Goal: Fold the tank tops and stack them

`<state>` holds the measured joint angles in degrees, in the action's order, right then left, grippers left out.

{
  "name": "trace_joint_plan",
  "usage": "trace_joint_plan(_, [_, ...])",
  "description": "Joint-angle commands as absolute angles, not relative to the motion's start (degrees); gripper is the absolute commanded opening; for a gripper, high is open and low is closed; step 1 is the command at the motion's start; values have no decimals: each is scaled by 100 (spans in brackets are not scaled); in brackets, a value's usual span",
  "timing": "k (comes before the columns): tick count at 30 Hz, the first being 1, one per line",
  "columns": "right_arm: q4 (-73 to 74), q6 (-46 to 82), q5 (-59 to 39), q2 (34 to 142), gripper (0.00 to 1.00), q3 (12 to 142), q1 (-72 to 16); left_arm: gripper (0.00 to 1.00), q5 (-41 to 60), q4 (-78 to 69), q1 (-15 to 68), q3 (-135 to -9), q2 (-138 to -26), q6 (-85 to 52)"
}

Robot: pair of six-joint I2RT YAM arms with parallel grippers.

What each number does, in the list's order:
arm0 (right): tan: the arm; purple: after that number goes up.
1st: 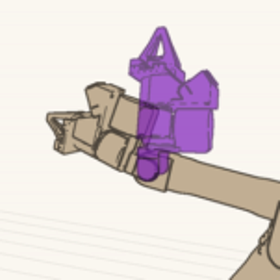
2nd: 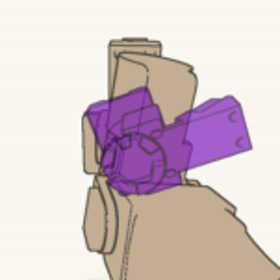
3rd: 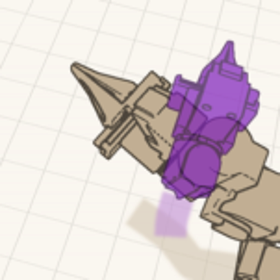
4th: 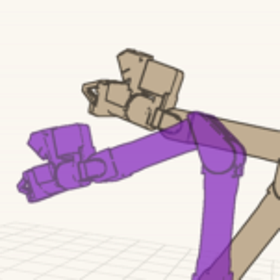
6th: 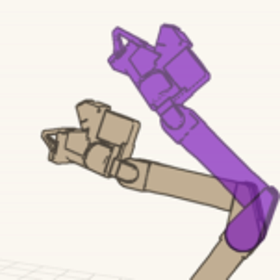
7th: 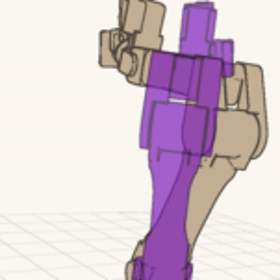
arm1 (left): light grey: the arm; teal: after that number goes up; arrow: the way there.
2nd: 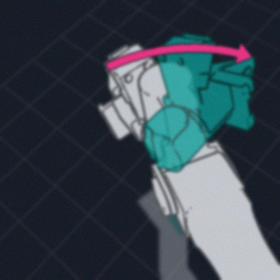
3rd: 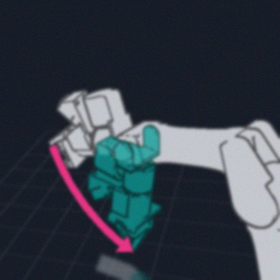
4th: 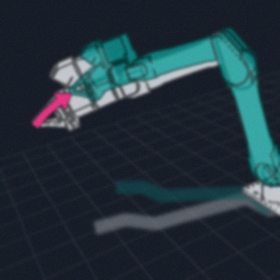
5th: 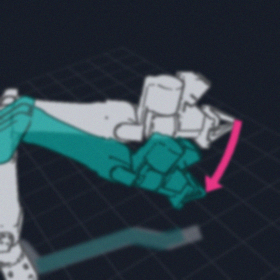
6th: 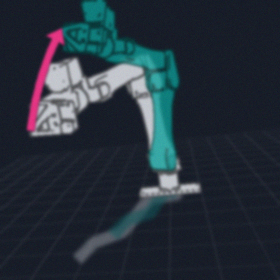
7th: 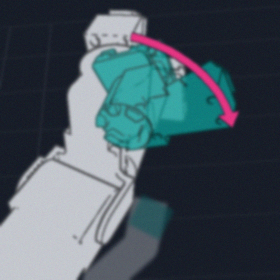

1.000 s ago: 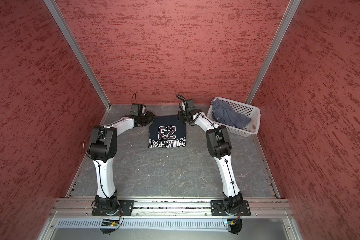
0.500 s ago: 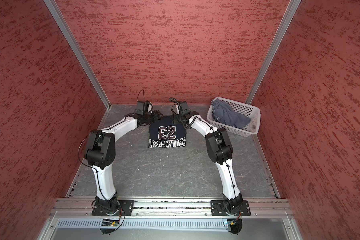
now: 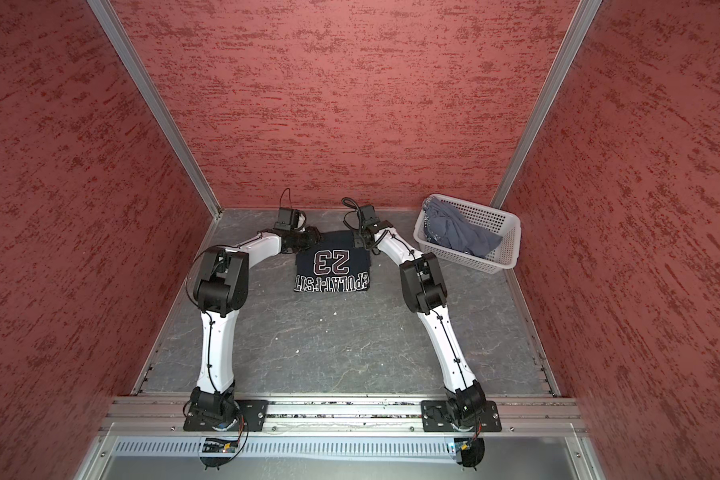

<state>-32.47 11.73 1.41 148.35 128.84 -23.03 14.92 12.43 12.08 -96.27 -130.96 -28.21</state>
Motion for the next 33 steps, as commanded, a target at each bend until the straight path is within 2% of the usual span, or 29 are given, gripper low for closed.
trace_joint_plan(1, [-3597, 1192, 345, 14912, 58, 12816, -2275, 63, 1373, 1457, 1023, -9369, -13206, -2799])
trace_joint_plan(6, [-3720, 1263, 299, 14615, 59, 12810, -2263, 70, 1468, 1701, 914, -9432, -12872, -2748])
trace_joint_plan(9, [-3756, 1354, 251, 14126, 66, 12556, -2267, 82, 1457, 2180, 914, -9563, -12452, -2665])
trace_joint_plan(12, [-3585, 1545, 149, 13359, 72, 11828, -2271, 93, 1337, 2855, 918, -9718, -11989, -2625])
trace_joint_plan(15, [-3185, 1796, -28, 12343, 76, 10601, -2285, 98, 824, 3613, 1050, -9555, -11418, -2774])
trace_joint_plan(19, [-2371, 2235, -257, 10821, 82, 8649, -2291, 100, 240, 3997, 1617, -8884, -10761, -2939])
trace_joint_plan(22, [-1896, 2555, -462, 9914, 84, 7428, -2294, 100, -30, 4088, 2142, -8640, -10710, -3111])
trace_joint_plan(26, [-1619, 2831, -527, 9030, 85, 6262, -2291, 100, -387, 4371, 2694, -8995, -11257, -3173])
trace_joint_plan(33, [-1352, 3063, -589, 8057, 86, 5050, -2293, 100, -677, 4983, 2918, -10020, -12433, -2814])
